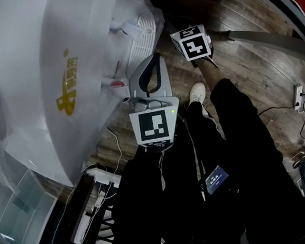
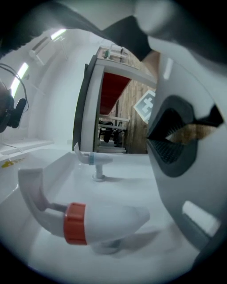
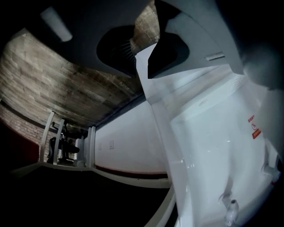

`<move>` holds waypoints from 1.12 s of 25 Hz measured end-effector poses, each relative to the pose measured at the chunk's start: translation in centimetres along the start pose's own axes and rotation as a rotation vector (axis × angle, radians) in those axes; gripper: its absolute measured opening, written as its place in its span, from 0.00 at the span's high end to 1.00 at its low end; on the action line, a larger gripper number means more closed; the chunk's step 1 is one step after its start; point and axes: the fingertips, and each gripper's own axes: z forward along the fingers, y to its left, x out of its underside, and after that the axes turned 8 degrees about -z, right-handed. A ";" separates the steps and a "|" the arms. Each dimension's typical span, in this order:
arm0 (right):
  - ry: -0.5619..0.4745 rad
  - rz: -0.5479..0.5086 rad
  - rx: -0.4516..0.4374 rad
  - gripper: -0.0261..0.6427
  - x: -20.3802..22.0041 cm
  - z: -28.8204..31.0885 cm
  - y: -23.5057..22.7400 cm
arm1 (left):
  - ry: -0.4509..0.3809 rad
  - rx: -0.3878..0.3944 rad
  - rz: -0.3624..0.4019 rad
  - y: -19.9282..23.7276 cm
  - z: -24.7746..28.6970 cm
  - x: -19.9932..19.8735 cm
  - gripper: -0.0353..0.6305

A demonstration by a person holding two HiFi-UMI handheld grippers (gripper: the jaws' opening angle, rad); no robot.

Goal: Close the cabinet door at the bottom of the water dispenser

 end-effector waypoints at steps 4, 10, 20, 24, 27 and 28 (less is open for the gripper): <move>-0.065 0.054 -0.030 0.96 0.6 -3.6 -0.6 | -0.001 0.008 0.000 -0.7 0.2 -0.6 0.94; -0.159 0.092 0.057 0.96 -0.2 -13.2 -2.4 | -0.024 0.077 0.040 -4.0 -1.9 -3.3 0.94; -0.487 0.003 0.132 0.96 -14.6 -37.1 1.4 | -0.147 0.107 0.010 -7.3 -12.5 -16.1 0.94; -0.588 -0.042 0.185 0.96 -21.9 -43.8 2.9 | -0.204 0.088 0.019 -6.8 -16.1 -21.8 0.94; -0.644 -0.050 0.209 0.96 -26.0 -48.5 4.3 | -0.259 0.034 0.018 -6.0 -19.2 -25.4 0.94; -0.660 -0.063 0.212 0.96 -26.9 -50.1 5.1 | -0.278 0.016 0.010 -5.8 -20.5 -26.4 0.94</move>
